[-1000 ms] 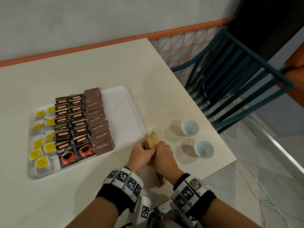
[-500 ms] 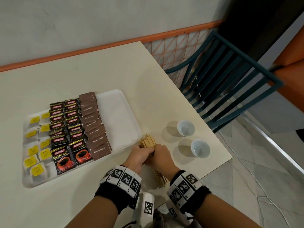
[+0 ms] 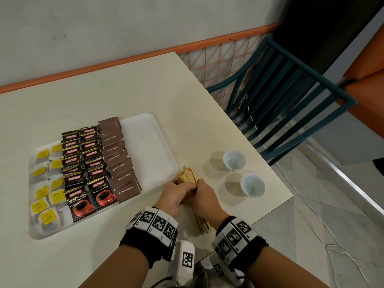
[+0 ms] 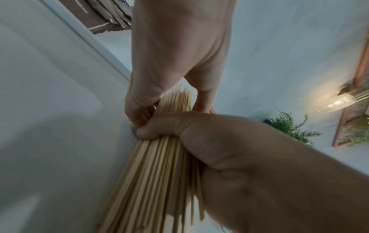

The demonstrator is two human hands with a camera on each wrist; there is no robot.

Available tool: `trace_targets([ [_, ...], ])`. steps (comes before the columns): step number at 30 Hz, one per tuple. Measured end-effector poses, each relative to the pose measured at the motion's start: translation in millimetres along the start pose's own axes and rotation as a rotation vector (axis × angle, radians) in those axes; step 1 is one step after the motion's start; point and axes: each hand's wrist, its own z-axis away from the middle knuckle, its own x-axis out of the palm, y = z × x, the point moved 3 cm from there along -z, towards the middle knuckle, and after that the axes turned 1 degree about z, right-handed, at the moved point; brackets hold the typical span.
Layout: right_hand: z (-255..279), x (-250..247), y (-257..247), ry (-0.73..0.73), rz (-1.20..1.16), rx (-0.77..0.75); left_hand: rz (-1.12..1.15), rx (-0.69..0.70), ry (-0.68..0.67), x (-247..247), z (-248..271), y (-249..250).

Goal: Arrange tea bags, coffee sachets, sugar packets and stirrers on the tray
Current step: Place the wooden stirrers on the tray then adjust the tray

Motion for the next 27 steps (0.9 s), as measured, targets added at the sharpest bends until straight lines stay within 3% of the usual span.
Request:
trace_targets([
  [9,2,-2,1,-0.019,0.033,-0.024,0.022,0.005,-0.083,3,8,1],
  [14,4,-7,-3,-0.043,-0.189,-0.044,-0.058,0.107,-0.077,3,13,7],
  [18,6,-19,-11,0.028,-0.307,-0.166,-0.278,0.321,-0.058,-1,24,23],
  [24,0,-27,-19,0.171,-0.509,-0.296,-0.388,0.596,-0.181,-7,47,57],
  [27,-1,-26,-26,0.226,-0.546,-0.349,-0.442,0.823,-0.126,-8,57,72],
])
